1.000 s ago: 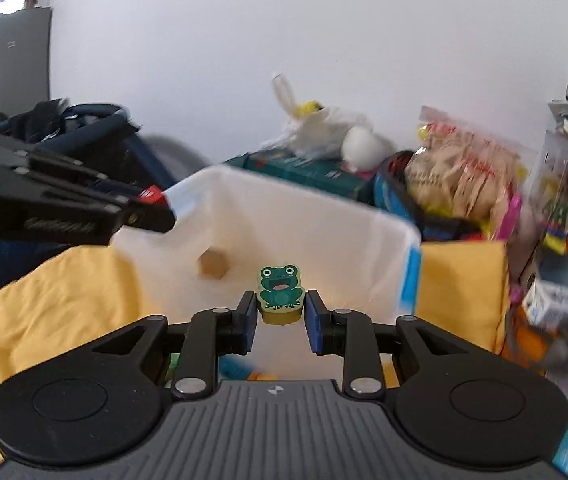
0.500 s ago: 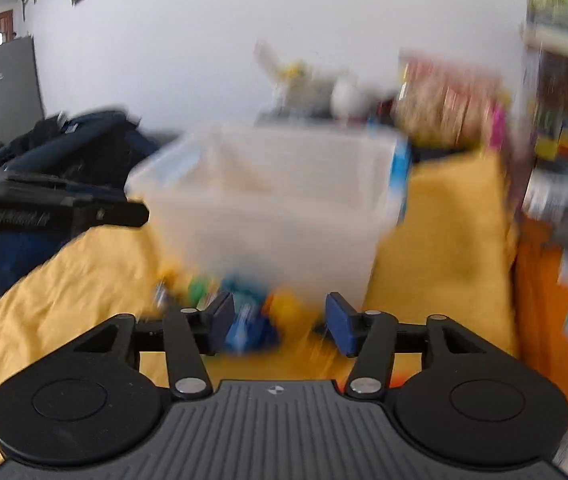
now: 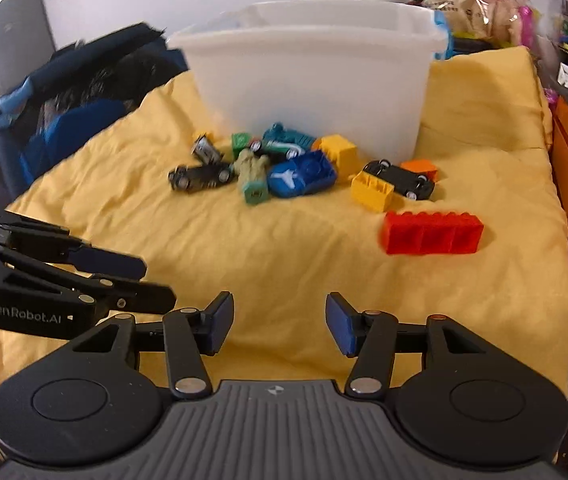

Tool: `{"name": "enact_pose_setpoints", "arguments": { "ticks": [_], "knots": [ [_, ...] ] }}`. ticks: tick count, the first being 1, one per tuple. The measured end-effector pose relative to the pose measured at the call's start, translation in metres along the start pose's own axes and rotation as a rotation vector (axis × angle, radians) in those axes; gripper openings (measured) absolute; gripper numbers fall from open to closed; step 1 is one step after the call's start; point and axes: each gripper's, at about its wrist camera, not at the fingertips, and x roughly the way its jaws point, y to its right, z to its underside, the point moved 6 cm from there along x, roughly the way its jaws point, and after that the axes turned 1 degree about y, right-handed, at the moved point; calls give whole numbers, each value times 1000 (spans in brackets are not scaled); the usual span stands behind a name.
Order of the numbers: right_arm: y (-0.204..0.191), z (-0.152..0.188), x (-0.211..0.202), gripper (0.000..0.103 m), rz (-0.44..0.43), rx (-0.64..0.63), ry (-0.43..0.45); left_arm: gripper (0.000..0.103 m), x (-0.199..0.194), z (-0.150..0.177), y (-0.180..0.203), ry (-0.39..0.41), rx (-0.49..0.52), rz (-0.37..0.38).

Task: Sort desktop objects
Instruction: 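Carry the red brick and frog block over the white bin and open both grippers, then grasp the dark blue race car with the left gripper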

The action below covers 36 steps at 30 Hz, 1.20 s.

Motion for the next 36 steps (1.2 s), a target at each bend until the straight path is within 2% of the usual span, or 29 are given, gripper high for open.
{"name": "enact_pose_setpoints", "arguments": {
  "ticks": [4, 9, 11, 15, 17, 19, 23, 30, 36],
  "knots": [
    [4, 7, 3, 58, -17, 0, -35, 51, -5, 13, 7, 42, 52, -108],
    [4, 13, 6, 63, 8, -4, -72, 52, -6, 12, 7, 58, 68, -129],
    [1, 15, 8, 65, 22, -19, -75, 52, -4, 11, 9, 47, 122, -88],
    [-12, 20, 10, 78, 73, -38, -62, 52, -4, 7, 9, 32, 198, -44],
    [-17, 22, 10, 80, 94, -49, -45, 63, -1, 5, 3, 22, 220, -16],
    [-15, 23, 9, 82, 112, 0, -41, 65, 0, 6, -1, 38, 270, 24],
    [-18, 29, 8, 83, 179, 45, -8, 69, 1, 9, 2, 65, 358, 48],
    [-20, 27, 9, 86, 245, 86, -43, 69, 0, 4, -5, 58, 350, 104],
    [-20, 26, 8, 84, 245, 102, -64, 69, 1, 1, -11, 59, 332, 82]
  ]
}}
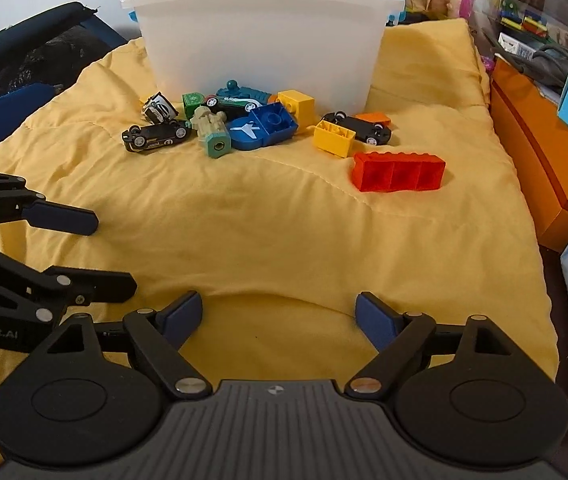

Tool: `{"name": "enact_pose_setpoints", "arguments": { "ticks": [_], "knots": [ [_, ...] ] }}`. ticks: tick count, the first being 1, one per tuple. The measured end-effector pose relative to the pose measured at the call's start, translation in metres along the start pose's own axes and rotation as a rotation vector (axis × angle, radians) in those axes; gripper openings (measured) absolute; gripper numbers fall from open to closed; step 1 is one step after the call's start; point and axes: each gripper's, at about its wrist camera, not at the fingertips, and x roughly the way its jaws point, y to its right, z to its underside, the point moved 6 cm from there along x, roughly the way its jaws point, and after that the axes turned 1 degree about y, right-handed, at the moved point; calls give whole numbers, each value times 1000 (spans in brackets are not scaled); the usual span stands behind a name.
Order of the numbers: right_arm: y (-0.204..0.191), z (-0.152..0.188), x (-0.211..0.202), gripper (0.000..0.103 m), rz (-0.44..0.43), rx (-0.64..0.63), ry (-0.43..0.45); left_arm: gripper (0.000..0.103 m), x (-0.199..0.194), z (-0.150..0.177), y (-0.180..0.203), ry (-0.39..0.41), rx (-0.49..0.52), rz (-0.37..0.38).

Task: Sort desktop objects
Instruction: 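Grasp the dark blue race car with the left gripper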

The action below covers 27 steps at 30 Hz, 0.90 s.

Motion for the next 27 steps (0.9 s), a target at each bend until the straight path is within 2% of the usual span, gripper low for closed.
{"name": "enact_pose_setpoints", "arguments": {
  "ticks": [4, 6, 10, 12, 13, 15, 17, 19, 21, 23, 24, 25, 27],
  "knots": [
    [5, -9, -4, 69, -23, 27, -2, 69, 1, -2, 2, -3, 0, -21],
    [4, -14, -4, 67, -35, 1, 10, 69, 2, -5, 1, -2, -15, -37],
    [1, -24, -5, 66, -63, -62, 41, 69, -2, -29, -14, 58, -35, -137],
    [0, -25, -3, 66, -72, -83, 50, 63, -2, -44, -26, 88, -20, -209],
    [-1, -25, -3, 66, -73, -96, 53, 55, 1, -50, -30, 89, 5, -245],
    [0, -26, -6, 66, -65, -123, 78, 48, 9, -61, -35, 76, 77, -295],
    [3, -28, -10, 66, -65, -143, 115, 33, 21, -68, -34, 51, 169, -303],
    [9, -30, -13, 66, -58, -141, 134, 33, 32, -70, -31, 24, 263, -315],
    [15, -32, -14, 67, -52, -133, 135, 34, 48, -70, -30, -41, 357, -332],
    [22, -32, -14, 68, -49, -115, 137, 33, 54, -74, -30, -37, 412, -312],
    [25, -32, -13, 68, -47, -107, 137, 32, 56, -78, -33, -41, 393, -297],
    [28, -32, -13, 67, -45, -99, 136, 26, 56, -83, -40, -50, 328, -268],
    [31, -32, -12, 66, -40, -96, 137, 25, 52, -90, -52, -56, 202, -202]
  ]
}}
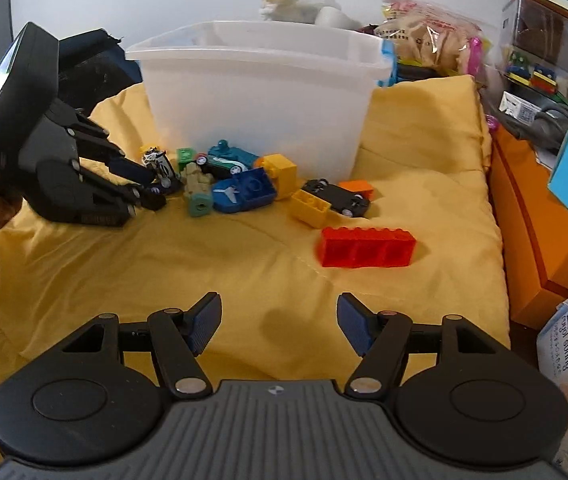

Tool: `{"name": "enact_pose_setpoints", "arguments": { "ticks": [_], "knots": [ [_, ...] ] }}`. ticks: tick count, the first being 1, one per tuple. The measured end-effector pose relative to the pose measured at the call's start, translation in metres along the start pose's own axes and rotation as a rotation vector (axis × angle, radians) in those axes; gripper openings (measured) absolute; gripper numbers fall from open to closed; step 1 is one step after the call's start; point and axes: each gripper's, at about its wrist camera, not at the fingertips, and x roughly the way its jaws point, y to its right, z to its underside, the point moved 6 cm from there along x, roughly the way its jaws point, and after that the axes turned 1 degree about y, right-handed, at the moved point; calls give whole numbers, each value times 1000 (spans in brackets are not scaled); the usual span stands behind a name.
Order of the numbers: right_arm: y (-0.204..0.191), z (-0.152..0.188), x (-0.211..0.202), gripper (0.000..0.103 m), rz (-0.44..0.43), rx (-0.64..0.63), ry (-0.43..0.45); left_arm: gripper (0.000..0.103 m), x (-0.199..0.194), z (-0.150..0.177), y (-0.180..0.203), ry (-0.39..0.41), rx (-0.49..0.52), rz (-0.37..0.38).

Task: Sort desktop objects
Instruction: 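Grasp the dark blue race car with the left gripper, then grasp the black toy car with the right gripper while the left holds its car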

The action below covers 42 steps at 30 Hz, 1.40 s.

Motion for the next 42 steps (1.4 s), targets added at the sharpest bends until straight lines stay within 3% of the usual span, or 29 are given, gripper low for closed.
{"name": "enact_pose_setpoints", "arguments": {
  "ticks": [2, 4, 9, 10, 12, 13, 18, 23, 28, 33, 36, 37, 38, 42],
  "knots": [
    [3, -2, -1, 66, 4, -6, 14, 23, -7, 4, -10, -10, -154, 108],
    [7, -7, -3, 67, 11, -6, 42, 22, -14, 15, -10, -38, -263, 169],
    [13, -29, 9, 65, 7, -64, 102, 20, -42, 41, 33, -84, -370, 327],
    [14, -36, 16, 62, 3, -99, 101, 20, -46, 43, 40, -92, -381, 350],
    [15, -49, 32, 39, 13, -207, 88, 20, -50, 46, 49, -113, -426, 401],
    [16, -54, 39, 36, 41, -263, 76, 20, -51, 50, 52, -118, -443, 410],
    [36, -70, 65, 35, 81, -349, 43, 24, -53, 53, 47, -112, -460, 358],
    [33, -67, 93, 34, 41, -433, -7, 42, -58, 53, 40, -105, -436, 294],
    [18, -60, 102, 35, -40, -514, -57, 44, -61, 54, 38, -85, -404, 243],
    [19, -67, 118, 42, -11, -523, -57, 45, -65, 57, 43, -80, -384, 237],
    [21, -71, 121, 36, -26, -483, -63, 49, -68, 58, 49, -70, -357, 233],
    [20, -71, 119, 25, -31, -480, -65, 51, -68, 59, 51, -69, -352, 235],
    [19, -71, 117, 22, -42, -469, -73, 51, -68, 60, 51, -69, -350, 234],
    [21, -73, 106, 20, -80, -358, -97, 51, -66, 61, 52, -68, -348, 233]
  ]
}}
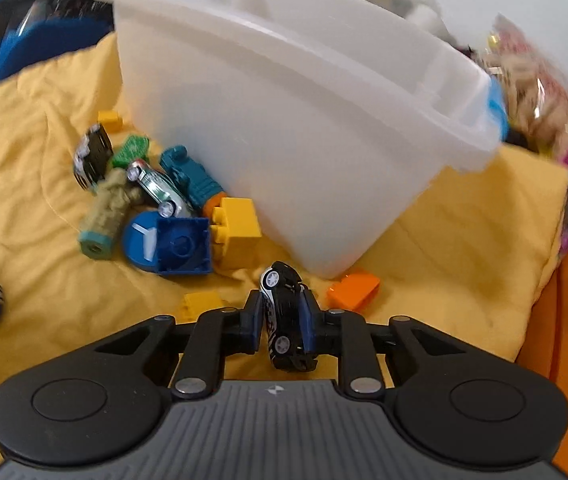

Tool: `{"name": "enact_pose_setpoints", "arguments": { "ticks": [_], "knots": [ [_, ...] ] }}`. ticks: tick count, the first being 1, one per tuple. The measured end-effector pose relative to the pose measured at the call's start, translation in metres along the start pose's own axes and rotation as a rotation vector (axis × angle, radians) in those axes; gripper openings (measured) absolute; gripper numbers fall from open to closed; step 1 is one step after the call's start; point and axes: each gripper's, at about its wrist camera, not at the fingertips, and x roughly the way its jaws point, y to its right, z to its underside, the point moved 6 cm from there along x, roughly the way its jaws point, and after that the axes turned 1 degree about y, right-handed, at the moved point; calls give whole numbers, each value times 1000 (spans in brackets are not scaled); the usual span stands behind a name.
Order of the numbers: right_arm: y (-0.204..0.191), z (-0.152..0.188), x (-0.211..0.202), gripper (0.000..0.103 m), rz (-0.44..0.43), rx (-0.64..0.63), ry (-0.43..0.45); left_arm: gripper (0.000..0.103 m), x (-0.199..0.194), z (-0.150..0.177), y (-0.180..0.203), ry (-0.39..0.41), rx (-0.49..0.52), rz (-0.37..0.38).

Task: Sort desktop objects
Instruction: 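Grasp the black toy car with the right gripper while the left holds its car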

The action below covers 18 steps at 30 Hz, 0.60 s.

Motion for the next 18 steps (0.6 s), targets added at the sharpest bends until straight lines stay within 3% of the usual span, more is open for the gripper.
{"name": "enact_pose_setpoints", "arguments": {
  "ticks": [3, 6, 9, 13, 15, 17, 18],
  "knots": [
    [2, -2, -15, 18, -11, 54, 16, 51, -2, 0, 0, 11, -4, 0],
    [-2, -6, -51, 18, -85, 176, 70, 52, -4, 0, 2, 29, 10, -12],
    [-18, -1, -69, 18, -248, 412, 53, 52, 0, 2, 4, 22, 21, -11],
    [-43, 30, -57, 18, -505, 714, -32, 52, 7, 2, 4, 16, 36, -35],
    [-49, 36, -47, 18, -505, 750, -73, 52, 10, 4, 4, 6, 43, -39],
    [-50, 44, -42, 19, -443, 763, -89, 52, 11, 5, 4, 5, 52, -50],
    [-48, 46, -43, 25, -414, 760, -87, 52, 11, 5, 4, 8, 51, -50]
  ]
}}
